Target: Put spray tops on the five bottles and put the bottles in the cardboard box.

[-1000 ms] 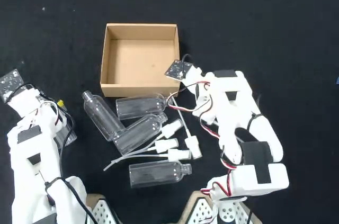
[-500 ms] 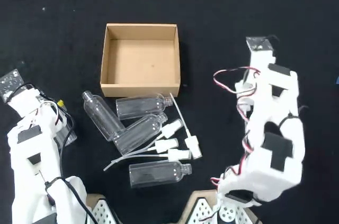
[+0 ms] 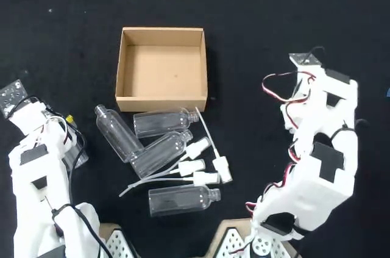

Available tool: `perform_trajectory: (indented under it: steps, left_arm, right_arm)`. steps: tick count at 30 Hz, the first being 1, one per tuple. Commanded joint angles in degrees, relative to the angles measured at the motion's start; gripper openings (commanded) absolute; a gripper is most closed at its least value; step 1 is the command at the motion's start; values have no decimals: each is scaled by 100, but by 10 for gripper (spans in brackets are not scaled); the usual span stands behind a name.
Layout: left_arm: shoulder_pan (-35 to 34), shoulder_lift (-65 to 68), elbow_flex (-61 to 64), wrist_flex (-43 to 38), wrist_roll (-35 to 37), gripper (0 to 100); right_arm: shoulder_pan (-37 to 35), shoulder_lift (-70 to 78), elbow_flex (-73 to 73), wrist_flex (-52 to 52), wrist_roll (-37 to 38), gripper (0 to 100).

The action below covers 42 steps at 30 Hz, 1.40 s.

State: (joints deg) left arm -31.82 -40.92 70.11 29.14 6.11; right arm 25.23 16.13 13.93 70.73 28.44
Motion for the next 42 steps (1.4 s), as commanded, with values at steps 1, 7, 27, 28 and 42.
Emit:
perform_trajectory:
  steps: [1,7,27,28,42]
  left_arm:
    - [4,-211,-92,-123,-9,30]
    - [4,-211,-84,-123,-9,30]
    - [57,-220,-92,-132,35,33]
    - [57,-220,-101,-141,35,33]
    - [66,-220,365,-2541,18,31]
  right_arm:
    - [132,-620,391,-615,123,212]
    - [185,-558,901,-1275,334,211]
    - [-229,-3996,523,-273,-519,11]
    - [-413,-4286,523,-229,-721,11]
    - [-4044,-5921,488,-1424,-2295,11]
